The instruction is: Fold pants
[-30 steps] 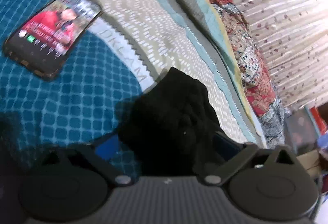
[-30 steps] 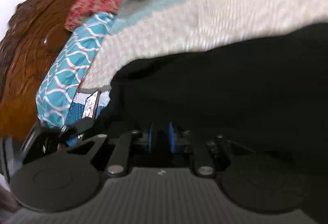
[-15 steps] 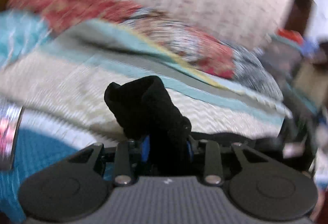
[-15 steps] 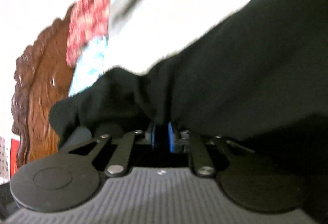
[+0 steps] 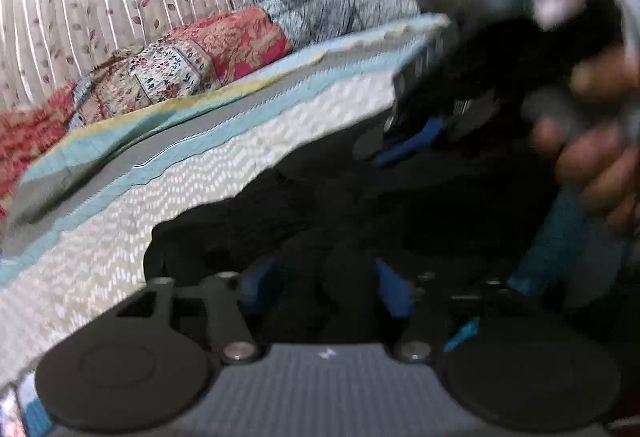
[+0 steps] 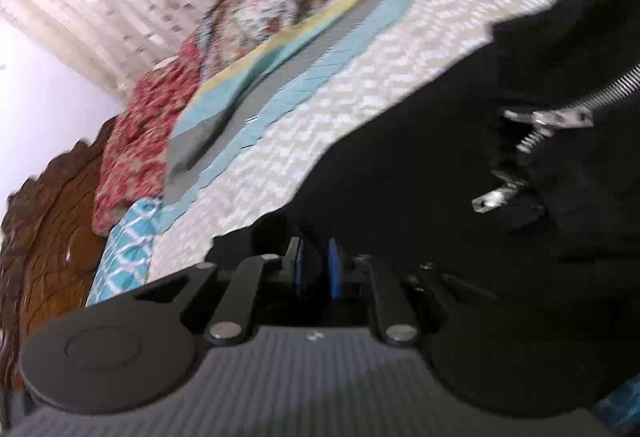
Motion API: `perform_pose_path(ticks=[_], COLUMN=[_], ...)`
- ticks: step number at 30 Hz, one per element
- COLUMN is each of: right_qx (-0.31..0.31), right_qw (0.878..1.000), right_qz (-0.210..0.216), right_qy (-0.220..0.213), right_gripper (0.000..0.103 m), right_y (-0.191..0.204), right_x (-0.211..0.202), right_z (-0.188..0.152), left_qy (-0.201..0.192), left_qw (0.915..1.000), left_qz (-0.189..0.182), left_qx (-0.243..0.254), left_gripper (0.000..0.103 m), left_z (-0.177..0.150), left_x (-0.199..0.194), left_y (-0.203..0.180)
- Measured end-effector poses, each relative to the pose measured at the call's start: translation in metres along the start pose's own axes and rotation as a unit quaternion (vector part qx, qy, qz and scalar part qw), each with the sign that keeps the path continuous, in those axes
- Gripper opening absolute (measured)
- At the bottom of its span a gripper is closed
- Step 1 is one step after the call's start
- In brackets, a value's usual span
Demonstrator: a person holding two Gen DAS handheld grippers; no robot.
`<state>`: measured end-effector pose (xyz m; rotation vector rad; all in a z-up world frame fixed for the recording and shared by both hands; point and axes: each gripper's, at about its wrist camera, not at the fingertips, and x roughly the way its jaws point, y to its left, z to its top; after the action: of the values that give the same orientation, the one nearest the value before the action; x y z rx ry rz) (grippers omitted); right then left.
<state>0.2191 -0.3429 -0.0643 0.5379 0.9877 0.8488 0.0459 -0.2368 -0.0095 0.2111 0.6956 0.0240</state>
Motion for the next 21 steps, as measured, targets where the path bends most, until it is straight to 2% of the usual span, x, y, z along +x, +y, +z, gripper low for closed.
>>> perform_pose_path(ticks=[3,5,6,8,9,10,13,15,16,18,19,20,21], right_qx=[-0.049,-0.080,-0.100,-0.151,-0.176,-0.188,-0.202,-0.199,-0.190,-0.152,-0.137,-0.122,-0.119], right_qw=[0.998,0.994,0.992,0.984,0.981,0.979,0.978,0.979,0.981,0.986,0.986,0.985,0.985], right_qz=[0.037,0.061,0.072,0.075,0.066,0.050,0.025,0.019,0.017,0.011,0.011,0.016,0.018], right_qy=[0.017,0.030,0.037,0.051,0.056,0.055,0.046,0.040,0.042,0.071,0.094,0.120,0.122], right_gripper=[0.018,0.018,0.021,0.034,0.045,0.051,0.053,0.060,0.063,0.062,0.044,0.036,0.025], right_y=[0.012,0.027,0.033,0.051,0.057,0.065,0.063,0.054,0.052,0.046,0.041,0.036,0.032], right_x=[-0.003,0.001,0.002,0.009,0.013,0.022,0.024,0.021,0.024,0.040,0.044,0.052,0.044], right_z=[-0.001,-0.007,-0.009,-0.014,-0.019,-0.022,-0.027,-0.026,-0.025,-0.024,-0.026,-0.026,-0.026], left_qy=[-0.043,-0.068,-0.071,-0.066,-0.060,-0.053,-0.037,-0.035,-0.033,-0.021,-0.017,-0.015,-0.015], left_qw=[0.9957,0.9871,0.9806,0.9668,0.9596,0.9524,0.9219,0.9085,0.9045,0.9051,0.9068,0.9089,0.9104], left_qz=[-0.045,-0.057,-0.054,-0.041,-0.033,-0.027,-0.034,-0.046,-0.051,-0.057,-0.060,-0.065,-0.070], left_qx=[-0.069,-0.134,-0.174,-0.244,-0.273,-0.299,-0.384,-0.414,-0.422,-0.421,-0.417,-0.412,-0.407], left_gripper=[0.075,0.077,0.077,0.073,0.073,0.070,0.067,0.066,0.066,0.066,0.066,0.066,0.066], left_z=[0.001,-0.004,-0.008,-0.017,-0.023,-0.028,-0.046,-0.054,-0.056,-0.061,-0.060,-0.057,-0.054], left_x=[-0.036,-0.055,-0.060,-0.060,-0.058,-0.054,-0.043,-0.037,-0.033,-0.029,-0.026,-0.023,-0.021], left_y=[0.034,0.061,0.076,0.102,0.112,0.122,0.144,0.150,0.150,0.146,0.143,0.140,0.138])
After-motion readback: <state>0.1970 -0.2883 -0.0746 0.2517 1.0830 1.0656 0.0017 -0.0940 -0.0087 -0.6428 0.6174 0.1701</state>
